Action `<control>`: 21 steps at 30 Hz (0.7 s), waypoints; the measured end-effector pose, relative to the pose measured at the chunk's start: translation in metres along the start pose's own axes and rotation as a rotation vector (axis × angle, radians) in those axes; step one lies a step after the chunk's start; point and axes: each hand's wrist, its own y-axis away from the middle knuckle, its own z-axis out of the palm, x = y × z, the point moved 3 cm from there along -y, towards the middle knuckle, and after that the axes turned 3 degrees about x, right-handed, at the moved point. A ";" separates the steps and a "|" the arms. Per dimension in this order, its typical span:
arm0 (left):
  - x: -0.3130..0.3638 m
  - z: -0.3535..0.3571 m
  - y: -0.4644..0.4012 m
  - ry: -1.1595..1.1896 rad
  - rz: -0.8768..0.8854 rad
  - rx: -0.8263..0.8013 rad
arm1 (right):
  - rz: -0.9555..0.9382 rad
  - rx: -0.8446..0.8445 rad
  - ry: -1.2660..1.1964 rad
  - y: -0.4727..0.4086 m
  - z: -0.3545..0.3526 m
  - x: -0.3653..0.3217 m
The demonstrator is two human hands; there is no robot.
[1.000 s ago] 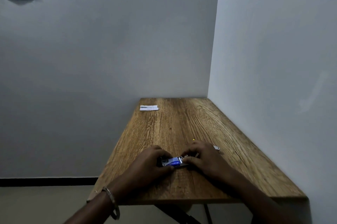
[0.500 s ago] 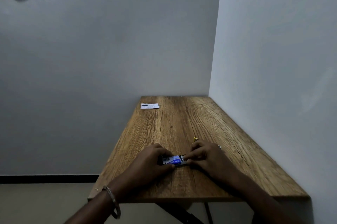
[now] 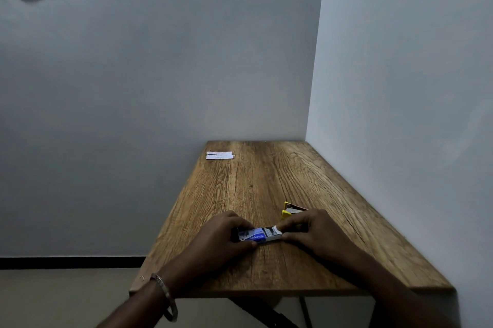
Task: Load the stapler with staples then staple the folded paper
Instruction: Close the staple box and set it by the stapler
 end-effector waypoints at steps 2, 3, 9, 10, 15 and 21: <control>0.000 0.000 0.000 0.004 -0.002 0.000 | 0.004 -0.021 -0.029 -0.001 0.001 -0.001; 0.000 0.000 0.000 0.005 -0.001 -0.001 | 0.007 -0.036 -0.031 -0.002 0.001 -0.002; 0.002 -0.001 0.001 0.009 0.003 0.001 | -0.018 -0.093 -0.051 -0.003 0.003 -0.006; 0.002 -0.001 0.001 0.011 0.006 0.004 | -0.022 -0.103 -0.068 -0.004 0.004 -0.008; 0.003 -0.001 0.001 0.014 0.008 0.006 | -0.049 -0.117 -0.094 -0.008 0.014 -0.017; 0.003 -0.002 0.002 0.035 0.006 0.016 | -0.038 -0.081 -0.117 -0.011 0.020 -0.022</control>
